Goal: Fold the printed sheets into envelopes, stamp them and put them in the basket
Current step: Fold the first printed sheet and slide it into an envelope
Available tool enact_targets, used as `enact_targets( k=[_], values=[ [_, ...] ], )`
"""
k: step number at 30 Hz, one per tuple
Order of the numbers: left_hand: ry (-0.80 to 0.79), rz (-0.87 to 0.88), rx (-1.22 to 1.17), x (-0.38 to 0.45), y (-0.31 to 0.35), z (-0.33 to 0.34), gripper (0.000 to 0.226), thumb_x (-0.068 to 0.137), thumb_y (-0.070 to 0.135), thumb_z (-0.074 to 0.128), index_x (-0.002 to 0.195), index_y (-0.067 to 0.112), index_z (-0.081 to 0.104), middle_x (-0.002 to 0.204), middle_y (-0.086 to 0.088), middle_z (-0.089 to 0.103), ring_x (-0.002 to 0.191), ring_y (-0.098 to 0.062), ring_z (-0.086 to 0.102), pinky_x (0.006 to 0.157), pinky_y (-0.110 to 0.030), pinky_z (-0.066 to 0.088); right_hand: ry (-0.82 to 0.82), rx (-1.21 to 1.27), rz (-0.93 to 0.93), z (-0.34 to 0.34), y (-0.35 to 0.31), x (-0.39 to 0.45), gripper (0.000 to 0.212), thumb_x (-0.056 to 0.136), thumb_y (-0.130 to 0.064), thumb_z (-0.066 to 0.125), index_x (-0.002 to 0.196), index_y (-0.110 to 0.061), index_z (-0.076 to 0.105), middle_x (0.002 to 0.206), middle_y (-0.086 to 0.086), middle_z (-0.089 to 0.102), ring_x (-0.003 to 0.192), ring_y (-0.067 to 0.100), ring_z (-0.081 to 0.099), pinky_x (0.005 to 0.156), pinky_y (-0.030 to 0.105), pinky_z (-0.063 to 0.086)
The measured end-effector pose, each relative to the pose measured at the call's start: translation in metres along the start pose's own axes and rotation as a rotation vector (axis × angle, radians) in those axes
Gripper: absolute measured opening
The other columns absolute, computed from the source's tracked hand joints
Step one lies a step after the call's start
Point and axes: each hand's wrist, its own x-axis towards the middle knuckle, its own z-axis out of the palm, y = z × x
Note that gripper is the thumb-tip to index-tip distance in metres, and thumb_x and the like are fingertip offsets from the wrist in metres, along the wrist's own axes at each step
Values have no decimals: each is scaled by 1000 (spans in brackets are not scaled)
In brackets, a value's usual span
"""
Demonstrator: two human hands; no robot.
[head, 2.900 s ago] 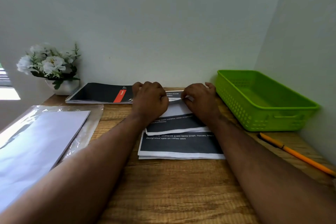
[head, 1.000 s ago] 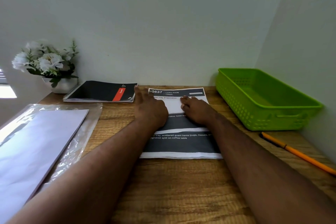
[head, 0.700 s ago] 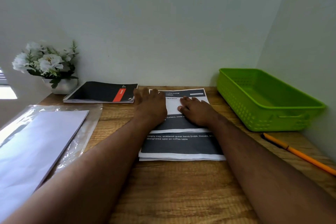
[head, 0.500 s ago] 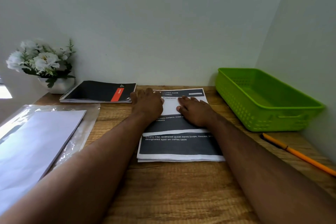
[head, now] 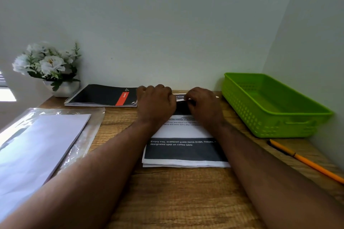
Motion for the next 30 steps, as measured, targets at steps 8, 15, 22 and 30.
enact_targets(
  k=[8,15,22,30],
  values=[
    [-430,-90,-259,-4,-3,24,32,90,12,45,112,12,68,120,-9,64,113,-27,57,95,-34,44,-439,112,209,-5,-6,-6,15,76,-23,58,85,-20,70,89,-3,70,85,18,63,75,33,51],
    [-683,37,-87,-4,-6,36,45,99,18,30,142,11,39,150,-11,37,137,-32,34,111,-46,30,-405,239,312,8,-5,-7,21,82,-9,55,93,-11,73,97,6,66,94,21,60,84,34,46],
    [-760,80,12,-3,-5,40,52,102,28,22,152,16,19,161,-3,17,147,-29,16,116,-48,15,-615,-82,297,14,-4,-4,41,93,-26,38,134,-27,47,137,0,42,127,26,37,99,47,29],
    [-791,49,7,-3,-1,35,52,103,29,20,153,18,15,162,0,12,148,-27,13,117,-50,11,-677,-259,315,10,-18,-2,44,93,-29,35,137,-25,42,143,-2,38,130,30,33,102,53,23]
  ],
)
